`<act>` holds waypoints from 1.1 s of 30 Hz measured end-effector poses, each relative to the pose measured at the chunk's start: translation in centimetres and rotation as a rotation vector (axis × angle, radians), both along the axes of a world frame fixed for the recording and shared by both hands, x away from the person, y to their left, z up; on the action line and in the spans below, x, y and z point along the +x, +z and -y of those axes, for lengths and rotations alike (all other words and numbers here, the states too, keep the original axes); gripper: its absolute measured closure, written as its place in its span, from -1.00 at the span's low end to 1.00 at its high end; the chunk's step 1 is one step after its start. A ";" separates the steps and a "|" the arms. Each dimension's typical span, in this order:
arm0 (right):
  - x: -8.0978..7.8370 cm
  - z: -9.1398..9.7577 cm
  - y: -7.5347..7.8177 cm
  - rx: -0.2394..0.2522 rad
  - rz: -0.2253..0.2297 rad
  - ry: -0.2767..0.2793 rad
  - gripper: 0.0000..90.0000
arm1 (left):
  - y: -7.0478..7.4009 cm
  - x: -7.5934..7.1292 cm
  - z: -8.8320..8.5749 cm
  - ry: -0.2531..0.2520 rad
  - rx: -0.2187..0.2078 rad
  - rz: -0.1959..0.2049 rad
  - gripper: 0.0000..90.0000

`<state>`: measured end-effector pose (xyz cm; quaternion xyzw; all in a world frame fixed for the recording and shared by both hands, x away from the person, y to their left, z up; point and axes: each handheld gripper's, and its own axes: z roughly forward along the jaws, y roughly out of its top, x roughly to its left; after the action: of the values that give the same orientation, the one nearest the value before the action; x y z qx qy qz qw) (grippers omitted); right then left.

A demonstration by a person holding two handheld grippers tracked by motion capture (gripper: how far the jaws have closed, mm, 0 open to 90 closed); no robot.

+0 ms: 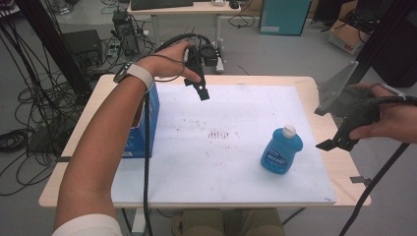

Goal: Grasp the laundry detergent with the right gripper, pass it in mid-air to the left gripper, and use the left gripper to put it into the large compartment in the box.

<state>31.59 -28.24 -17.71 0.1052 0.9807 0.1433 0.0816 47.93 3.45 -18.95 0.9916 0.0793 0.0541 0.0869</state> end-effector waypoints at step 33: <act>0.7 1.8 -0.8 0.032 -0.067 -0.215 -0.86 | 0.0 -0.1 -0.1 0.007 -0.004 0.010 -0.79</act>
<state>32.28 -30.08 -18.55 0.2156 0.9635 0.1459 0.0618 47.87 3.57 -18.94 0.9908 0.0826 0.0591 0.0893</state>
